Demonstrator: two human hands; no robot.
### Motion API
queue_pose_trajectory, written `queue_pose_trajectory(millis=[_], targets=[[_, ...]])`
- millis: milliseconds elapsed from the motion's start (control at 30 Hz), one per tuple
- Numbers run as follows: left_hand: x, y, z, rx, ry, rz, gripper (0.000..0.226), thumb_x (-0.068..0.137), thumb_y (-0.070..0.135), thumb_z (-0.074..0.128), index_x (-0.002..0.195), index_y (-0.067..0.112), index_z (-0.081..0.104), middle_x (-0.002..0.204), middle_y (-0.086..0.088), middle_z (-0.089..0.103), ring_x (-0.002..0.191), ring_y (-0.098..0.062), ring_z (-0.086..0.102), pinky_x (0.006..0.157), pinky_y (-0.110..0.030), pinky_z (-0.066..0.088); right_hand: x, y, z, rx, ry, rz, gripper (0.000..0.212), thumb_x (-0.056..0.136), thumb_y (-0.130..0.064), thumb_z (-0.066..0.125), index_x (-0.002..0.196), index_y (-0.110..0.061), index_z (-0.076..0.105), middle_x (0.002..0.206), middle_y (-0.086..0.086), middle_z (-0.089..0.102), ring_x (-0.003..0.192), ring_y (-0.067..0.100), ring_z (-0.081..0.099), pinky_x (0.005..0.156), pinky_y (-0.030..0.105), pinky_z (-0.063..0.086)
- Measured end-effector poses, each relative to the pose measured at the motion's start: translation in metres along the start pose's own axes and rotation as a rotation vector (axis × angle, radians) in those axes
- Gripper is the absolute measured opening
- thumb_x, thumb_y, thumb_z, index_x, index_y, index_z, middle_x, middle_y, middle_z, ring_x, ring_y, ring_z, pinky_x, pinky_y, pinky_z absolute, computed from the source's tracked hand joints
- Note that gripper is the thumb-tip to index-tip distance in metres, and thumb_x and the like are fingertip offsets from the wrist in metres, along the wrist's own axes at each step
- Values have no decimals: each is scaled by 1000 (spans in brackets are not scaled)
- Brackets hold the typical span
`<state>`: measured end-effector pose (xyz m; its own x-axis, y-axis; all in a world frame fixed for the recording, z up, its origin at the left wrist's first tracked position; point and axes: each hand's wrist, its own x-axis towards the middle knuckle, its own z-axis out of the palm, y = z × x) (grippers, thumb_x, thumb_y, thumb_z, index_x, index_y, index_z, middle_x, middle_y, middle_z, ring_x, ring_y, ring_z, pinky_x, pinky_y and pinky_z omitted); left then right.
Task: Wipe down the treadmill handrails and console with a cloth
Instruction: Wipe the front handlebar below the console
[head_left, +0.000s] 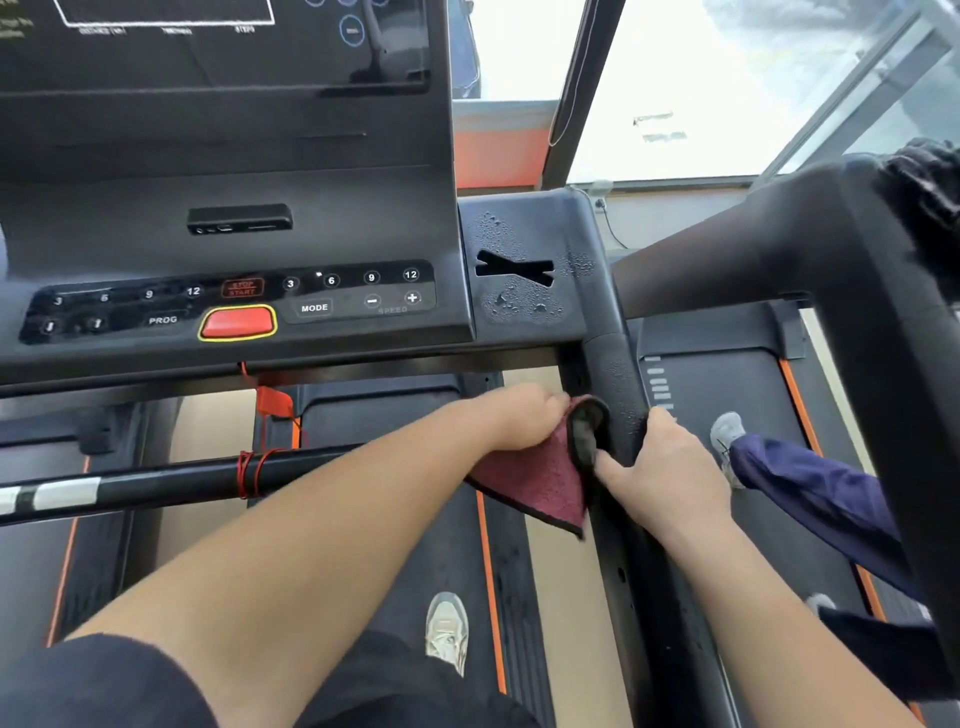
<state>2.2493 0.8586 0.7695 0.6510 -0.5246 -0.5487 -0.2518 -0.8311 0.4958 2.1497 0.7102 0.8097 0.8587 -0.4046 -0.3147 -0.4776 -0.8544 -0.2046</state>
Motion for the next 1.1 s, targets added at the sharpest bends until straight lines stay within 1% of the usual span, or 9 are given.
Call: queue_pose_trajectory(millis=[67,133,233,367,500,667,833,1000,1100], targets=[[-2,5,12,111,87,-64,40,108,39,31,130,18,57,135,-15,62,123,-39,59,99,-46,45,2,1,1,0,1,-4,55,81,-65,65,94,-16,44,92,2,55,98,32,61,67,39,43],[-26,12,41,316,338,-77,42,99,53,49,128,23,55,118,-9,65,105,-35,63,85,-44,45,2,0,1,-6,-2,-4,53,82,-61,65,97,-15,44,97,6,60,101,34,62,69,40,46],[-54,10,76,408,520,-10,55,97,51,43,142,20,49,120,-9,59,98,-34,54,83,-45,37,0,-1,1,17,4,6,53,83,-61,64,100,-15,45,105,8,64,104,35,62,77,42,52],[-31,5,39,423,280,117,45,101,48,22,126,22,48,120,-8,59,104,-36,60,77,-44,44,-1,-2,-2,-1,-3,8,57,82,-64,65,98,-13,44,101,7,63,98,34,62,71,40,50],[-9,6,-4,-41,8,12,48,112,37,21,133,12,57,144,-13,56,132,-35,53,103,-42,43,-2,-3,-3,10,-1,18,59,82,-68,62,95,-14,43,97,6,62,93,33,61,68,39,50],[-47,18,47,303,412,-36,39,104,41,33,134,26,52,120,-5,65,102,-36,60,84,-45,42,-2,-3,-2,13,-13,25,57,82,-66,62,96,-14,43,96,6,61,93,34,61,68,39,48],[-49,8,44,410,353,64,45,105,45,34,146,27,37,126,-5,58,105,-34,58,82,-43,43,-2,-3,-1,-9,-9,28,52,84,-61,65,98,-15,43,100,6,62,96,33,61,69,39,48],[-30,-7,-2,-64,121,-13,42,111,34,24,131,19,58,141,-10,60,129,-33,55,102,-39,43,-5,-2,-6,-22,-58,44,55,80,-64,66,100,-17,44,103,3,63,98,30,61,75,41,53],[-55,-26,4,88,219,-89,32,109,32,26,108,19,55,125,-17,66,115,-40,61,83,-42,42,-9,2,-8,-23,-60,33,66,80,-65,69,114,-14,44,118,4,62,108,29,61,80,44,55]])
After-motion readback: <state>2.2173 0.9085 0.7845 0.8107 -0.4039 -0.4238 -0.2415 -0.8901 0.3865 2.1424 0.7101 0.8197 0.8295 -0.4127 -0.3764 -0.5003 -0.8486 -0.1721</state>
